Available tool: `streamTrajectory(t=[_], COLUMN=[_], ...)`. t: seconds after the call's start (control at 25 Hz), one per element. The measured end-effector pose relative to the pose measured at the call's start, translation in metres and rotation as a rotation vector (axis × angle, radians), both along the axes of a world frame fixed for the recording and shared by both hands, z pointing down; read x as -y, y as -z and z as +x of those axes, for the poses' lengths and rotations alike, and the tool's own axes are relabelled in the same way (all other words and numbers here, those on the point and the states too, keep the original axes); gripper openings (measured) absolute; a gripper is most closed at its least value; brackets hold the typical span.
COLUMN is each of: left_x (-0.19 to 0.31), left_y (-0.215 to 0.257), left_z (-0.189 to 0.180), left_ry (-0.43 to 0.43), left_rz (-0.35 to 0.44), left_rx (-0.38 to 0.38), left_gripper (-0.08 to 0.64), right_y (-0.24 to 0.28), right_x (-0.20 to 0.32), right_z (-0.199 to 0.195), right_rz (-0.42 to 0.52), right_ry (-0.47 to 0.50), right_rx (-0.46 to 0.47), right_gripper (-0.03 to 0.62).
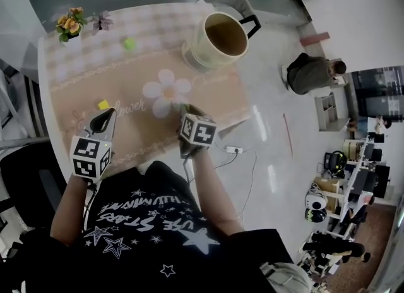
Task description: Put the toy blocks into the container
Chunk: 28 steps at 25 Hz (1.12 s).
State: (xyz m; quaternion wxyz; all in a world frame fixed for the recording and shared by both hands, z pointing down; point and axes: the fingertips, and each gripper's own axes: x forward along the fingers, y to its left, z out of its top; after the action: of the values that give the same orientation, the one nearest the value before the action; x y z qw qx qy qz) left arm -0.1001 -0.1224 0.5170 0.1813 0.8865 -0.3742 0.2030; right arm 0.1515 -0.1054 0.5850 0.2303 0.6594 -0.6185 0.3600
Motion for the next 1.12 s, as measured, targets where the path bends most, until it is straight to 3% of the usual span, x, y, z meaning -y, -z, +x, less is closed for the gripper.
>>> streamTrajectory(t=[0.4, 0.8, 1.12], left_x=[0.007, 0.025, 0.038], left_y=[0.023, 0.053, 0.071], left_z=[0.006, 0.050, 0.078], left_ry=[0.096, 0.186, 0.254], left_rz=[0.035, 0.117, 0.150], left_rx=[0.008, 0.049, 0.072], left_gripper=[0.009, 0.009, 0.009], right_y=[0.069, 0.158, 0.190], right_x=[0.024, 0.078, 0.115], right_z=[0.016, 0.049, 0.080], right_rz=[0.161, 0.354, 0.435], right_ry=[0.124, 0.291, 0.395], right_rx=[0.023, 0.066, 0.075], right_gripper=[0.084, 0.084, 0.084])
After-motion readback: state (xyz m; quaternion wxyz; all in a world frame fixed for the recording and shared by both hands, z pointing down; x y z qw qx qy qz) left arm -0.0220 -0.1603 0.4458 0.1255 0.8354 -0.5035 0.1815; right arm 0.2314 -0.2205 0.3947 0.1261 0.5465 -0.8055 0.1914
